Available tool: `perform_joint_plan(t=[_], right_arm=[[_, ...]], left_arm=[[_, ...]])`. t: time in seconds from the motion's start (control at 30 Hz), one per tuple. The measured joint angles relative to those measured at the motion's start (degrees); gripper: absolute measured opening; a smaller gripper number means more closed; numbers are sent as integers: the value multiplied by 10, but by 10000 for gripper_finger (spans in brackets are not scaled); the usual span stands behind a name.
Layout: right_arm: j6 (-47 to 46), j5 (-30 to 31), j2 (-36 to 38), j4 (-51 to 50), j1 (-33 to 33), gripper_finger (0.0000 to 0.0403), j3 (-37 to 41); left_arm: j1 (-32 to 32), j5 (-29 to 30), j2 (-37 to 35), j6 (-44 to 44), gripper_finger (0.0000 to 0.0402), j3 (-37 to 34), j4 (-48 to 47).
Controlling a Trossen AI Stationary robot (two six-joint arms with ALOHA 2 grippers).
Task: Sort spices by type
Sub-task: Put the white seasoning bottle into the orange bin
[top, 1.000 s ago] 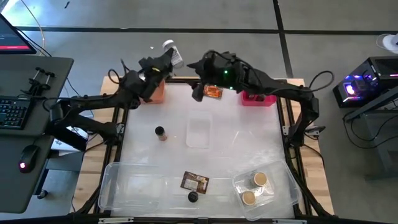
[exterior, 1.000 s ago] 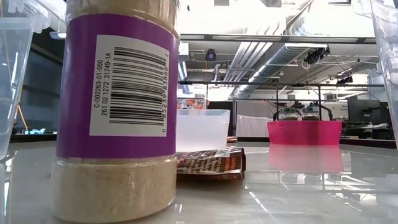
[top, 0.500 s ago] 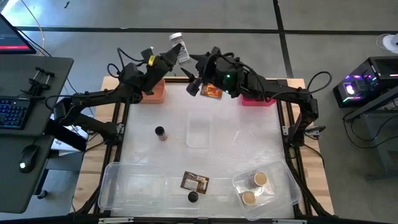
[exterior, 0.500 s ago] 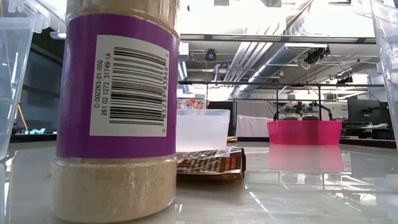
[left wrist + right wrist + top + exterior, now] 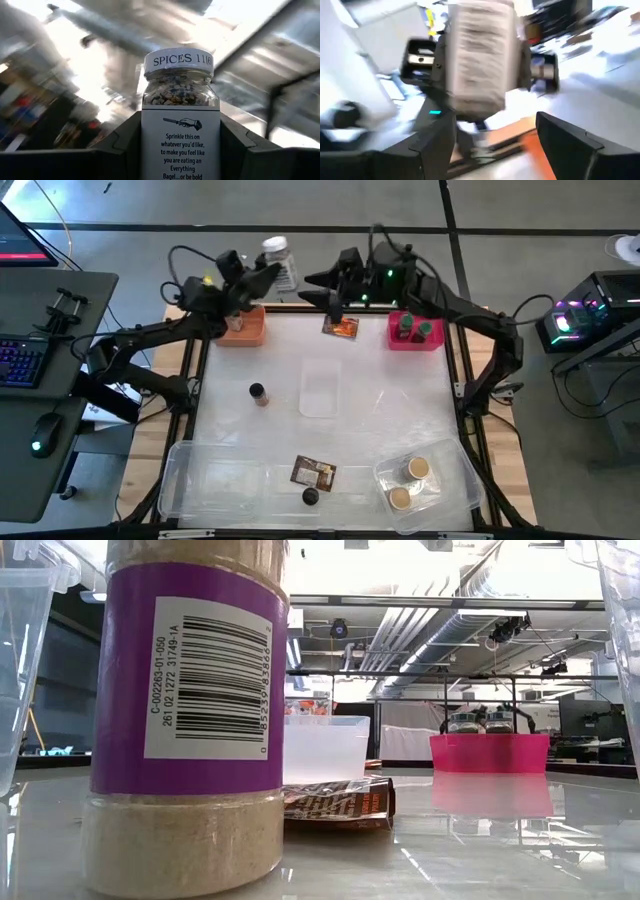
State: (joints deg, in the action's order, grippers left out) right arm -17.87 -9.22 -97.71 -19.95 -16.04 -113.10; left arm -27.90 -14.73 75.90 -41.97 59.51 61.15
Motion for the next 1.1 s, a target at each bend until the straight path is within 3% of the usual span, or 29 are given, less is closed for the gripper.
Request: perform_joint_plan(t=[0.1, 0.23, 0.37, 0.93, 1.1], right_arm=[[-54, -75, -3, -2, -23, 268, 0], [-49, -86, -10, -2, -21, 268, 0], [-30, -109, -11, -3, -12, 268, 0], [13, -103, -29, 6, 7, 268, 0], [13, -100, -29, 7, 7, 243, 0]], left_arm=[[-8, -68, -2, 7, 157, 0, 36], [-9, -109, 0, 20, 157, 0, 17], [-10, -106, 0, 53, 157, 0, -11], [20, -85, 7, 145, 157, 0, -96], [26, -62, 7, 161, 157, 0, -90]])
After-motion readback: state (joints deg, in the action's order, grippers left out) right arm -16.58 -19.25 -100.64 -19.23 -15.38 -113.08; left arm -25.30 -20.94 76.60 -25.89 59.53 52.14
